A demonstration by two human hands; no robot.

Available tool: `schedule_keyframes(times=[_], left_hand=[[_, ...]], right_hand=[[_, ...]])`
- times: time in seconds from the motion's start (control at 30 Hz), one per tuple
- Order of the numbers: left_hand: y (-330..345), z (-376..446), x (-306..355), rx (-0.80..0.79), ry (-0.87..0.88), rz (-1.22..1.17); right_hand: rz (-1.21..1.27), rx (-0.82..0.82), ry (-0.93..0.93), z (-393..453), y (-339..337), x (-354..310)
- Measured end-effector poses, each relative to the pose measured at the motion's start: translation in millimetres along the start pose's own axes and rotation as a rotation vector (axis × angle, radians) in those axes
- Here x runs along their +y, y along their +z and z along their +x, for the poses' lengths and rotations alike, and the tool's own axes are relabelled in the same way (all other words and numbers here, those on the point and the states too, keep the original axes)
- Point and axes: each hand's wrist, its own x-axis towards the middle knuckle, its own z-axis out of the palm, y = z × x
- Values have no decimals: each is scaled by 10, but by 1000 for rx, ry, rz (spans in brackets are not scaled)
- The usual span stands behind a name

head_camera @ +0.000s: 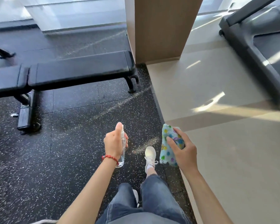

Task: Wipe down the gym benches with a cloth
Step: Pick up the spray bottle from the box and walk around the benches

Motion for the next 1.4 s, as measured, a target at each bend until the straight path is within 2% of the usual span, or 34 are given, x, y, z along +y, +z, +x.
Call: schedule_keyframes(times=[0.4, 0.63, 0.83, 1.07, 1.23, 1.4], left_hand=[[525, 1508, 819, 162, -52, -73], [611, 2341, 1194, 202, -93, -76], [617, 3422, 1405, 213, -109, -93], [503, 4561, 1621, 229, -204, -25], [590, 5005, 1701, 205, -259, 74], [780, 5277, 1652, 216, -386, 84]], right_hand=[[-76, -205, -89, 1982, 264, -702], [-69, -227, -66, 2809, 618, -1072], [-63, -203, -76, 3653, 1156, -1385], [-41, -183, -24, 4463, 1746, -1829], [-80, -164, 14, 4899, 1979, -1945], [-79, -188, 75, 5377, 2116, -2011]])
